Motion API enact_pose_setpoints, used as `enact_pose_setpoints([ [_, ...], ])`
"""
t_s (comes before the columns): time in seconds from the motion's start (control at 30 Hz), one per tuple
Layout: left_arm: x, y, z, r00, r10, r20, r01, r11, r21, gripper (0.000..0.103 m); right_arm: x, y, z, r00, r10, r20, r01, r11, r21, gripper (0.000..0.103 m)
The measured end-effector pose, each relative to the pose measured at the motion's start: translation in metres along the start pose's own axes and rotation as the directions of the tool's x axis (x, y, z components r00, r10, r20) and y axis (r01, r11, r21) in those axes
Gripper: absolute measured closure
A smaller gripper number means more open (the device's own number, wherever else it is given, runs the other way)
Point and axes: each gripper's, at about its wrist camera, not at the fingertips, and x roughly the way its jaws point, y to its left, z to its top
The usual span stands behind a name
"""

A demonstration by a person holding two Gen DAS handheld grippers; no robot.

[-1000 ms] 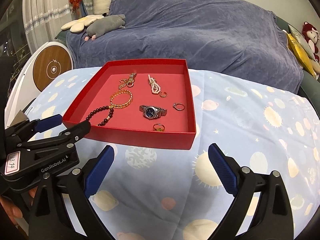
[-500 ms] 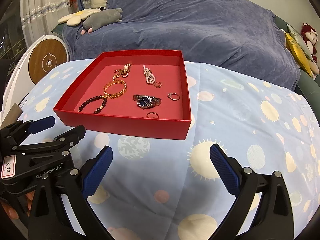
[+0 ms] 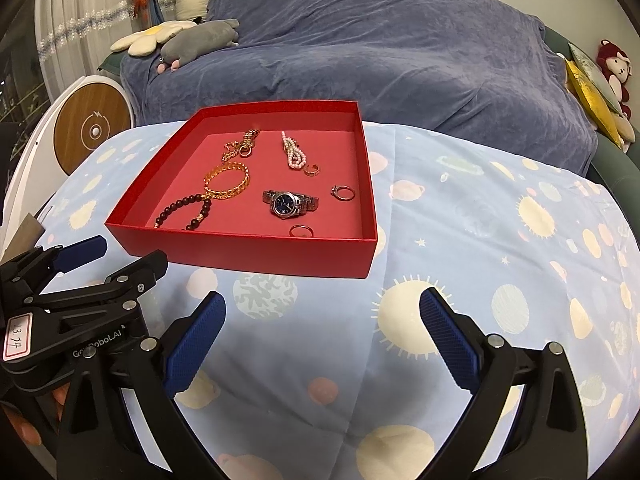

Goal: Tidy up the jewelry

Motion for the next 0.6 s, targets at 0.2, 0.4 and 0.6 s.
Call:
enact_pose_setpoints([
  [0.2,-0.0009,0.0001,0.0013,1.0,0.009,0.007,-0.009,1.0,0.006,0.027,0.0,0.0,0.0,1.0,0.0,0.0,0.0,1.0,0.0,0.008],
  [0.4,-0.0032,-0.0009,0.0019,1.0,0.014,0.019,-0.015,1.0,0.014,0.027,-0.0029,-0.0009,0.0026,1.0,-0.01,0.01,0.01,1.0,-0.001,0.008],
  [0.6,-0.0039,-0.0028,0.0024,1.0,0.018,0.024,-0.018,1.0,0.015,0.027,-0.0034,-0.001,0.0029,1.0,-0.016,0.013,0.016,1.0,0.001,0.008],
])
